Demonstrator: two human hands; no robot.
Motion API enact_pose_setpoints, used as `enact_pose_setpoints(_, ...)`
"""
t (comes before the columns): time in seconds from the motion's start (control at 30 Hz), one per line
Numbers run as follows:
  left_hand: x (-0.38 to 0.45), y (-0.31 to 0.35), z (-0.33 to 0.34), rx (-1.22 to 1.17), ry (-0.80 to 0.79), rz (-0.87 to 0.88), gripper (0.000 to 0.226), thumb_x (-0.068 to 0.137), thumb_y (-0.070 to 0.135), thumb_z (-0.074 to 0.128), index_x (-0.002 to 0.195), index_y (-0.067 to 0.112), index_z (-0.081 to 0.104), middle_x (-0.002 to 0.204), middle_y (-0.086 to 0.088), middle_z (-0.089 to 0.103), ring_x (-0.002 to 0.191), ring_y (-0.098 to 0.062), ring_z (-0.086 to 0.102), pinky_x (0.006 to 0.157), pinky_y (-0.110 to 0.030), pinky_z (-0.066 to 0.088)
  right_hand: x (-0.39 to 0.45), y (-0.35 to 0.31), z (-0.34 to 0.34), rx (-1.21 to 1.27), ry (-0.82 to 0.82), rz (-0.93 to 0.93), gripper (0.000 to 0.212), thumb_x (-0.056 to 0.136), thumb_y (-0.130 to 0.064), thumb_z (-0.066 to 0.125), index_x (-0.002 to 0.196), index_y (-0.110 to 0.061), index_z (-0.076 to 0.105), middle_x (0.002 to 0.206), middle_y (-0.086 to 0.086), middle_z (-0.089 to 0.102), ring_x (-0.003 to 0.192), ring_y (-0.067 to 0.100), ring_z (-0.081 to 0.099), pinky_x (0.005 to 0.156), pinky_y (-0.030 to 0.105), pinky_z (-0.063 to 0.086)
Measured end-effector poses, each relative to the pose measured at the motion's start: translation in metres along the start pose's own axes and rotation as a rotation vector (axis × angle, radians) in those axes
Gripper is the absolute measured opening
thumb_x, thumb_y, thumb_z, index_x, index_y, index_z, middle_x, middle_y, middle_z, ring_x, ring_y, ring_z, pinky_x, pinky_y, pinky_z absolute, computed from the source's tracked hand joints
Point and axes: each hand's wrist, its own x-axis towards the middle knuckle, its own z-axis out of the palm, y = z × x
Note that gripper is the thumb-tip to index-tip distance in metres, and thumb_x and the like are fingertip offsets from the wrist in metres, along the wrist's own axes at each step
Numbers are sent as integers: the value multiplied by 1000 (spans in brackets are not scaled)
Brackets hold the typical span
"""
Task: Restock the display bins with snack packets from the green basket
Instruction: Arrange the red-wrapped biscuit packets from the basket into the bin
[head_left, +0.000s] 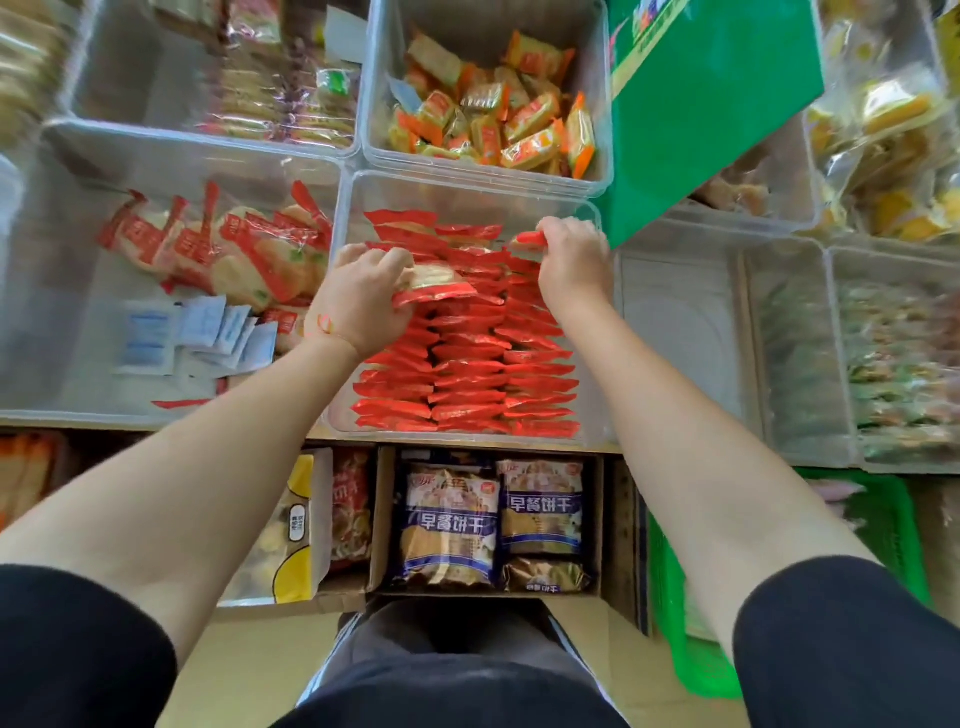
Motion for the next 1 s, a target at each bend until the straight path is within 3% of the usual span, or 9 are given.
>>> enact_pose_setpoints(0.1,-1,-2,1,-3,10,15,36,79,35,49,105,14,63,94,-10,68,102,-42,57,102,-43,38,5,-5,1,-158,-123,3,24,91,5,45,105,-7,61,106,15,64,102,34,55,88,40,42)
enact_pose_setpoints(0.43,0,-3,3,10,45,56,28,82,30,55,101,13,65,91,-10,70,93,-38,61,103,-42,36,37,-26,3,-466,-430,-85,27,94,-1,51,117,-6,64,119,16,64,114,35,56,96,42,42)
enact_pose_setpoints(0.67,2,-4,5,26,6,51,40,82,38,40,106,16,64,95,-5,69,96,-33,62,110,-40,32,28,-22,16,-507,-408,-106,26,95,-1,49,117,-5,64,114,16,65,108,35,59,88,41,44)
enact_pose_setpoints(0.8,2,-2,6,23,62,75,35,81,32,48,104,13,65,91,-7,69,87,-32,63,110,-39,28,17,-6,20,-413,-228,-148,27,91,4,51,116,-2,62,112,19,62,105,36,55,87,44,43)
enact_pose_setpoints(0.9,1,-2,6,14,73,76,30,81,30,52,102,12,65,89,-7,69,84,-32,64,110,-40,28,-6,-10,27,-340,-100,-129,42,86,7,57,127,-2,56,116,21,59,102,36,57,80,43,47)
enact_pose_setpoints(1.0,1,-1,5,16,79,76,29,82,30,51,101,12,65,87,-7,69,81,-32,63,111,-39,28,-24,-17,35,-155,-178,-13,50,96,0,44,145,-2,38,143,24,42,127,38,45,103,45,41)
